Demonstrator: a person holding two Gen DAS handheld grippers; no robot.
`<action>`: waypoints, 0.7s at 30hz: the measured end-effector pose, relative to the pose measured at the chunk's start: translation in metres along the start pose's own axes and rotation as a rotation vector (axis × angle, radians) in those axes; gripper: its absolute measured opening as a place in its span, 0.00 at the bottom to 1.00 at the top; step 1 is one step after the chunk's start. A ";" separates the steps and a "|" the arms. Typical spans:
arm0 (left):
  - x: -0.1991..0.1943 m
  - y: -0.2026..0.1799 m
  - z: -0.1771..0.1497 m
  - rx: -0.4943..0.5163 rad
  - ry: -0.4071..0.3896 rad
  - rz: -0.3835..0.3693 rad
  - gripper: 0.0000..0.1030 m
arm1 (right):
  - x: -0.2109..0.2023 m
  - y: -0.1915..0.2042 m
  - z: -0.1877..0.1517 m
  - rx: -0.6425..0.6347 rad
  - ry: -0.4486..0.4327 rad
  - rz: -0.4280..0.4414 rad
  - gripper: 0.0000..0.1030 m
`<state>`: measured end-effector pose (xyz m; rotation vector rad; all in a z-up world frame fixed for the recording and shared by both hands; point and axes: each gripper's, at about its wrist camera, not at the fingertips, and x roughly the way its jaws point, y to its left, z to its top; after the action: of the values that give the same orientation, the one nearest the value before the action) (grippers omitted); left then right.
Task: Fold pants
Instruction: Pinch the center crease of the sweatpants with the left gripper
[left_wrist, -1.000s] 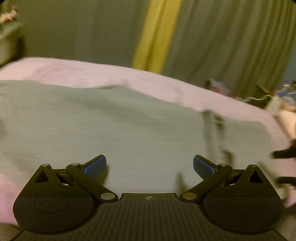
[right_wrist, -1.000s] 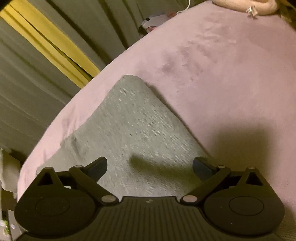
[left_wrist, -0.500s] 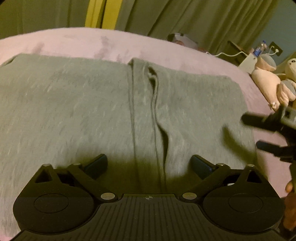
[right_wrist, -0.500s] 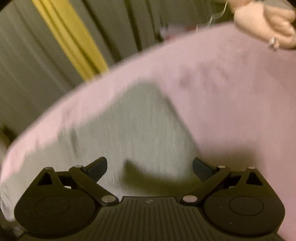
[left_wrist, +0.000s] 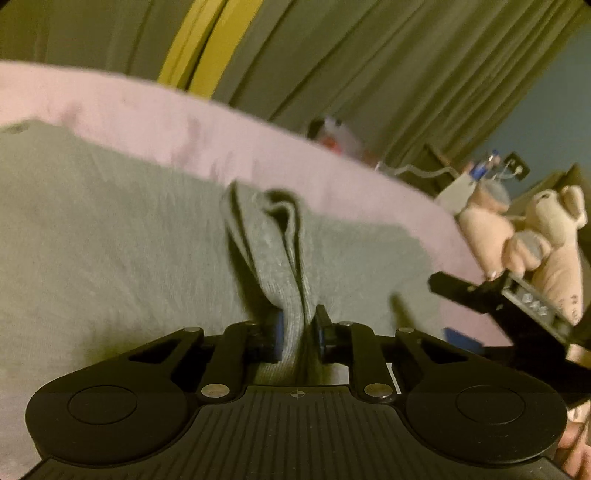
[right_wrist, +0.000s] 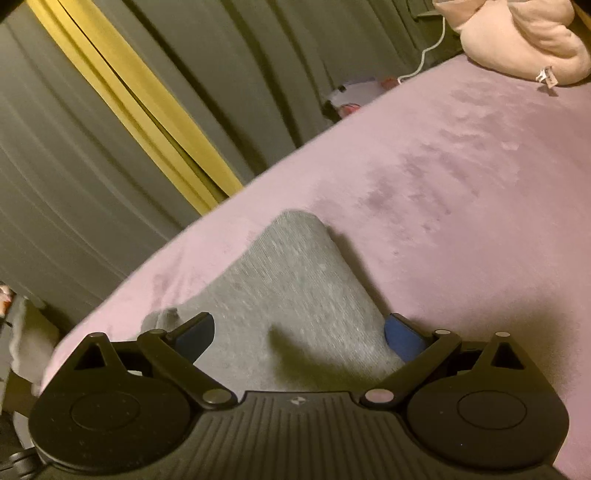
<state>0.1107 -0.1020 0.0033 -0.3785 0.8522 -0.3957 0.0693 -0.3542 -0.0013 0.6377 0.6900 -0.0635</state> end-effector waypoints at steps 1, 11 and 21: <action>-0.006 0.000 0.001 0.023 -0.015 0.038 0.19 | -0.001 -0.001 0.000 0.000 -0.007 0.016 0.96; 0.000 0.029 -0.012 0.041 0.094 0.141 0.81 | 0.040 0.007 -0.004 -0.059 0.228 -0.088 0.96; -0.008 0.056 -0.005 -0.070 0.072 0.145 0.20 | 0.018 0.009 -0.003 -0.071 0.119 -0.021 0.96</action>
<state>0.1120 -0.0509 -0.0209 -0.3661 0.9589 -0.2470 0.0840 -0.3422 -0.0096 0.5693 0.8101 -0.0202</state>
